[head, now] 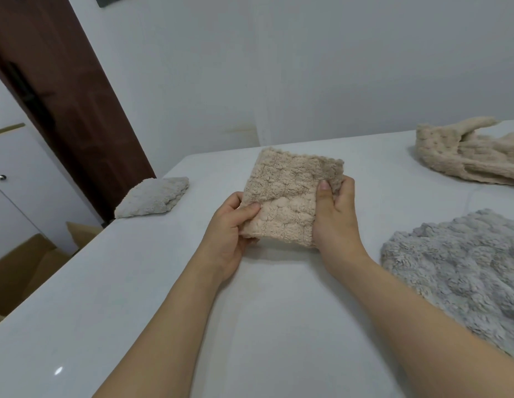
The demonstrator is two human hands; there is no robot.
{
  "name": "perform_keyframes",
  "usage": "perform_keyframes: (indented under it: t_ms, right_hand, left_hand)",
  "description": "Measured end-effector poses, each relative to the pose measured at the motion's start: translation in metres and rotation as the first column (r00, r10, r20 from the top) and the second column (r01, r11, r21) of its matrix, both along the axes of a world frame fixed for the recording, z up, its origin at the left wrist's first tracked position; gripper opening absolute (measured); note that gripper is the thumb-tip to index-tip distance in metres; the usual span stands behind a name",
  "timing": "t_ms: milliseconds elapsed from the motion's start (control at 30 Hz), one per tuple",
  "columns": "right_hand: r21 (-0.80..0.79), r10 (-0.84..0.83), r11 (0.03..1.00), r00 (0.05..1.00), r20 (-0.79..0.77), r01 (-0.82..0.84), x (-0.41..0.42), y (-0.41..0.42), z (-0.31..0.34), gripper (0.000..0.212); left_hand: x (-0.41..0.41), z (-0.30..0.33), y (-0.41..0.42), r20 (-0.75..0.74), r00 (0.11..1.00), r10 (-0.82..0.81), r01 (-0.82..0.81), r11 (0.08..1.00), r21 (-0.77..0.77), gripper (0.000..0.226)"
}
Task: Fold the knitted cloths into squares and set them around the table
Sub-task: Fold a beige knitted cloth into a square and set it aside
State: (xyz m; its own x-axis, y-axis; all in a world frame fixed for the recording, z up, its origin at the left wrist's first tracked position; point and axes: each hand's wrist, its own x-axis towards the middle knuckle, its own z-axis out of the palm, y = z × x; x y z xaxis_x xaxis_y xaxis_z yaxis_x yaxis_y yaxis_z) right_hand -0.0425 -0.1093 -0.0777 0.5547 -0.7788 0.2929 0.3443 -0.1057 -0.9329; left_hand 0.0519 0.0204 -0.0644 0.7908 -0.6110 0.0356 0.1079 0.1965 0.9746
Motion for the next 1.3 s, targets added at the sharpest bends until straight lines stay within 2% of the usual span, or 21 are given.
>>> perform_keyframes:
  t_ms: [133,200,267,367,500,633,733,867,1000,1100,1167,1233,1300]
  right_hand:
    - [-0.082,0.224,0.97,0.973,-0.055,-0.228,-0.002,0.009,0.002,0.01]
    - [-0.112,0.271,0.954,0.959,-0.087,-0.279,-0.003,0.012,0.001,0.011]
    - [-0.117,0.259,0.956,0.961,-0.101,-0.27,-0.003,0.011,0.001,0.012]
    - [-0.127,0.179,0.973,0.976,-0.125,-0.195,-0.001,0.009,0.001,0.011]
    - [-0.152,0.111,0.979,0.982,-0.15,-0.134,0.0,0.009,-0.001,0.014]
    - [-0.121,0.1,0.984,0.972,-0.211,-0.127,0.001,0.006,-0.002,0.031]
    - [-0.083,0.096,0.99,0.969,-0.229,-0.118,0.002,0.008,-0.003,0.042]
    - [-0.043,0.156,0.985,0.963,-0.22,-0.169,0.0,0.011,-0.003,0.041]
    - [0.199,0.188,0.966,0.975,-0.117,-0.163,0.0,0.002,-0.001,0.027]
    - [0.39,0.277,0.887,0.961,-0.017,-0.249,0.0,-0.001,0.004,0.039]
    - [0.457,0.33,0.834,0.943,0.037,-0.31,-0.002,-0.004,0.005,0.055]
    - [0.492,0.372,0.798,0.927,0.051,-0.347,-0.008,0.0,0.006,0.059]
    - [0.48,0.371,0.812,0.928,0.012,-0.331,-0.015,0.012,0.004,0.061]
  left_hand:
    - [0.004,0.004,0.007,-0.157,0.987,-0.03,0.044,0.995,0.087,0.054]
    - [0.0,0.007,0.008,-0.167,0.985,-0.049,0.065,0.993,0.095,0.052]
    - [-0.004,0.007,0.006,-0.081,0.997,-0.003,0.014,0.991,0.13,0.046]
    - [-0.006,0.005,0.002,0.089,0.985,0.15,-0.157,0.985,0.073,0.03]
    - [-0.005,0.001,0.0,0.377,0.89,0.256,-0.307,0.948,0.08,0.019]
    - [-0.01,0.004,-0.001,0.421,0.847,0.326,-0.366,0.93,0.016,0.016]
    - [-0.012,0.007,0.002,0.381,0.855,0.353,-0.379,0.925,-0.005,0.016]
    - [-0.005,0.006,0.008,0.276,0.907,0.317,-0.33,0.944,0.002,0.023]
    - [0.009,-0.005,0.003,0.057,0.926,0.373,-0.373,0.928,-0.018,0.019]
    - [0.018,-0.012,0.001,-0.063,0.903,0.425,-0.428,0.903,-0.039,0.018]
    - [0.02,-0.016,0.003,-0.057,0.931,0.361,-0.364,0.929,-0.059,0.031]
    - [0.014,-0.014,0.008,-0.049,0.97,0.238,-0.24,0.97,-0.036,0.045]
    - [0.007,-0.01,0.02,-0.112,0.985,0.132,-0.137,0.99,-0.039,0.056]
